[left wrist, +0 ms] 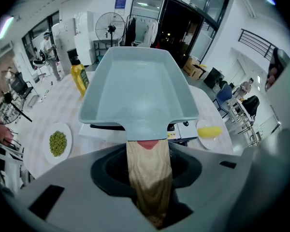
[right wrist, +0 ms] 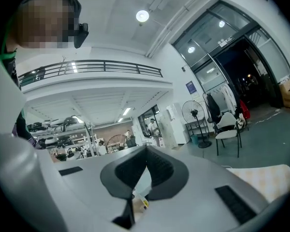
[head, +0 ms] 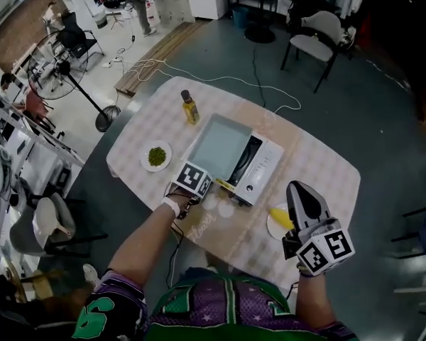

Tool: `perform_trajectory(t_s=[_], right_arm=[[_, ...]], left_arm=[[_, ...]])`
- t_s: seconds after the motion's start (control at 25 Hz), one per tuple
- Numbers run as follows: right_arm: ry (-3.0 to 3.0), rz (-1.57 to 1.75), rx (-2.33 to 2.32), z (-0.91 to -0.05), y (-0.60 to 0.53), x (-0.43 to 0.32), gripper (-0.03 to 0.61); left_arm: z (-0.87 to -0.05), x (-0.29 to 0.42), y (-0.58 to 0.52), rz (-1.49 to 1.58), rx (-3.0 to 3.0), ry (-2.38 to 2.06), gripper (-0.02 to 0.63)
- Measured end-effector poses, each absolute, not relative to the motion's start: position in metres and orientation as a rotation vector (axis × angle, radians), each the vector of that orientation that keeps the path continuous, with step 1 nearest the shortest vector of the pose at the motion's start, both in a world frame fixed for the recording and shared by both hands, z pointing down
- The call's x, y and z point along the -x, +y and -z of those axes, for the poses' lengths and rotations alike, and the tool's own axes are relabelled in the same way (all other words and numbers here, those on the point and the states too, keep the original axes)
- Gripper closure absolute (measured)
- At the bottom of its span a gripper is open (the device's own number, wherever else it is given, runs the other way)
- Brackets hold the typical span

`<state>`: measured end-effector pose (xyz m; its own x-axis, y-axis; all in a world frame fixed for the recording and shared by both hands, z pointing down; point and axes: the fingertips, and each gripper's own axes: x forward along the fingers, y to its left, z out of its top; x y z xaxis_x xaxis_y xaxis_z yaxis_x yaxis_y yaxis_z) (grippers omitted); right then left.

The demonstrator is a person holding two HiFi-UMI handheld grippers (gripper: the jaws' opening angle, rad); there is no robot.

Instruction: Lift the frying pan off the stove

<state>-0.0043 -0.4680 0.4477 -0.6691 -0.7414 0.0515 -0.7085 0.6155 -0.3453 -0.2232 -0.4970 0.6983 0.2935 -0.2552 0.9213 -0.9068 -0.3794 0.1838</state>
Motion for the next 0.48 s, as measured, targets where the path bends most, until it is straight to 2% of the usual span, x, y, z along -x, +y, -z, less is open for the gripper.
perform_trajectory(t_s=[0.48], right_arm=[[2.845, 0.415, 1.061, -0.399, -0.392, 0.103, 0.571]], left_arm=[[-0.606, 0.27, -0.375, -0.831, -1.99, -1.197, 0.428]])
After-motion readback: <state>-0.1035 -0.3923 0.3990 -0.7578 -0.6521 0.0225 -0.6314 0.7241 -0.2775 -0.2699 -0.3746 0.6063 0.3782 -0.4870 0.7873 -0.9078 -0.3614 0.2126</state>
